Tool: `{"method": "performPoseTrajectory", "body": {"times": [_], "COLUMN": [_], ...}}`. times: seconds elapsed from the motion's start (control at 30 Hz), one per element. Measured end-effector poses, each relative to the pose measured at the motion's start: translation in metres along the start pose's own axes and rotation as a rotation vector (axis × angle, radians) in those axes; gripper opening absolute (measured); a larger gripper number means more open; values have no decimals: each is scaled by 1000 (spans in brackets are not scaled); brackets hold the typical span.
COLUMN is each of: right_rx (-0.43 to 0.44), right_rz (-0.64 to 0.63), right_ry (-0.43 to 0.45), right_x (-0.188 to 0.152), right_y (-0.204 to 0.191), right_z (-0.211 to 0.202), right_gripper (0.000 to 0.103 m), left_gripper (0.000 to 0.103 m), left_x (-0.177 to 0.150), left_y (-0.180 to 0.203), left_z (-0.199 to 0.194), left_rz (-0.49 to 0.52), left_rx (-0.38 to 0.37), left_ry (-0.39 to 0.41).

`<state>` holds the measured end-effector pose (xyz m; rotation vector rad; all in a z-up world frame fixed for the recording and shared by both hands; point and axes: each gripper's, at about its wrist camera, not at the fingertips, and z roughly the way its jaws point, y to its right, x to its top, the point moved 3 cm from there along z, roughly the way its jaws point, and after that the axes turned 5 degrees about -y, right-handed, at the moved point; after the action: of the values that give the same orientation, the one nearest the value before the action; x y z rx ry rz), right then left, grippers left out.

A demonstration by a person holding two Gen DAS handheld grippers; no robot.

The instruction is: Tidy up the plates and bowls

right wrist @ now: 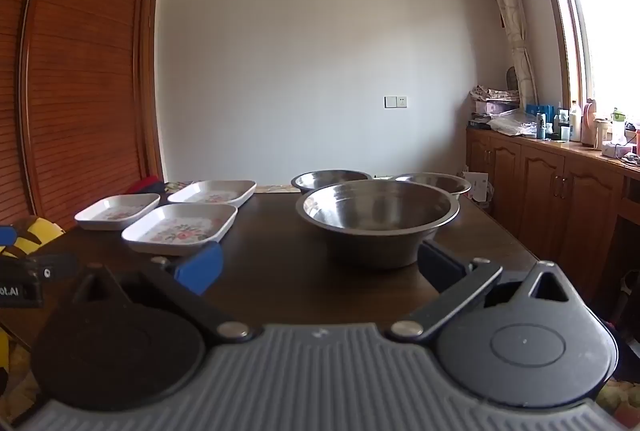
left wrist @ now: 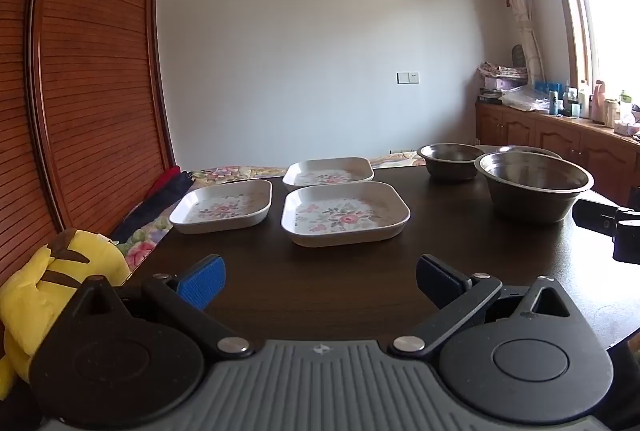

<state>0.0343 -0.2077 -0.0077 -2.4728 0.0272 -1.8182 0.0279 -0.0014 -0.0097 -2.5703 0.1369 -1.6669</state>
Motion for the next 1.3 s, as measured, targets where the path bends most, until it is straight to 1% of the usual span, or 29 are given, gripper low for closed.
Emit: {"method": "performPoseTrajectory", "body": {"times": [1.3], "right_rx": [-7], "right_rz": [-13], "right_ry": [10], "right_x": [2], "right_y": [1], "right_z": [-2], "right_gripper": [103], "left_gripper": [103], "left_x": [0], "left_y": [-1], "left_z": [1], "left_rz": [0], "left_rx": [-7], "left_ry": [0]}}
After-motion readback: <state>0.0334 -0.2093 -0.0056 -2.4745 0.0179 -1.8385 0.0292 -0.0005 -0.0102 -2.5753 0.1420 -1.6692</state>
